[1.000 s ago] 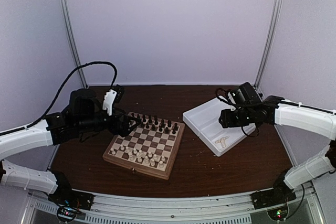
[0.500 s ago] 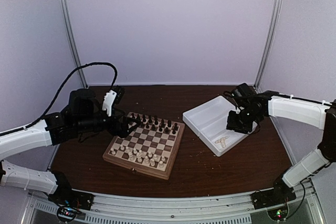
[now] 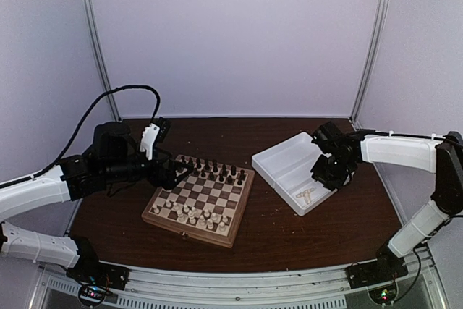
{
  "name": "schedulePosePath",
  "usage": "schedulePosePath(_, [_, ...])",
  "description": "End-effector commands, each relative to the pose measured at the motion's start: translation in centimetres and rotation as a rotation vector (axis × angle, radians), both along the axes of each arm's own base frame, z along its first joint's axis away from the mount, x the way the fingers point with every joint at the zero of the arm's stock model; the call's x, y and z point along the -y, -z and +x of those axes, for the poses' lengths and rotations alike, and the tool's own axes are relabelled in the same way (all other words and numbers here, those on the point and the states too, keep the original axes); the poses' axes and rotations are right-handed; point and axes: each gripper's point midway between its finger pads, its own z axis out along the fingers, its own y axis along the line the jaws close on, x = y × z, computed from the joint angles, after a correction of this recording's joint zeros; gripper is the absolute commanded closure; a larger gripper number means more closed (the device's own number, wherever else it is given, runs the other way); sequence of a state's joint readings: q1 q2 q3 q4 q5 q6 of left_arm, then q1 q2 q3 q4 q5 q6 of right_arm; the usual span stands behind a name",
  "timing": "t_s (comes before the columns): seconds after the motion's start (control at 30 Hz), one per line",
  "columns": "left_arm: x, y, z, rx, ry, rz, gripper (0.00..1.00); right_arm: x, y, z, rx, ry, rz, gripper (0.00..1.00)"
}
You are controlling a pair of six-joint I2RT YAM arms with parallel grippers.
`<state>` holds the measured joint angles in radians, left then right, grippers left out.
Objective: Set up the chess pieces on the board
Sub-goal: Pick up the chess piece from the storage box.
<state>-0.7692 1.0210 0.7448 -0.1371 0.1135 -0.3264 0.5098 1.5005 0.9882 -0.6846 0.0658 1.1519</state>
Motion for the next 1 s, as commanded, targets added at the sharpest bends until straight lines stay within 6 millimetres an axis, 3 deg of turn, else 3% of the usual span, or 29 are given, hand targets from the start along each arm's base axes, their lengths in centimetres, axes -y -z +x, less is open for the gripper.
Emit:
schedulePosePath(0.0, [0.1, -2.0, 0.1, 0.045, 0.008, -0.039, 0.03, 0.9, 1.8, 0.4, -0.011, 0.123, -0.017, 0.66])
schedulePosePath(0.53, [0.1, -1.9, 0.0, 0.042, 0.012, -0.034, 0.03, -1.6, 6.4, 2.0, -0.058, 0.084, 0.044, 0.67])
schedulePosePath(0.7, [0.3, -1.9, 0.1, 0.036, 0.018, -0.03, 0.03, -1.3, 5.8, 2.1, -0.034, 0.075, 0.027, 0.8])
schedulePosePath(0.9, [0.8, -1.6, 0.0, 0.016, 0.039, -0.034, 0.04, -0.2, 3.3, 2.4, 0.039, 0.036, -0.025, 1.0])
schedulePosePath(0.97, [0.9, -1.6, 0.0, 0.009, 0.041, -0.038, 0.04, 0.2, 2.5, 2.3, 0.073, 0.009, -0.044, 1.0])
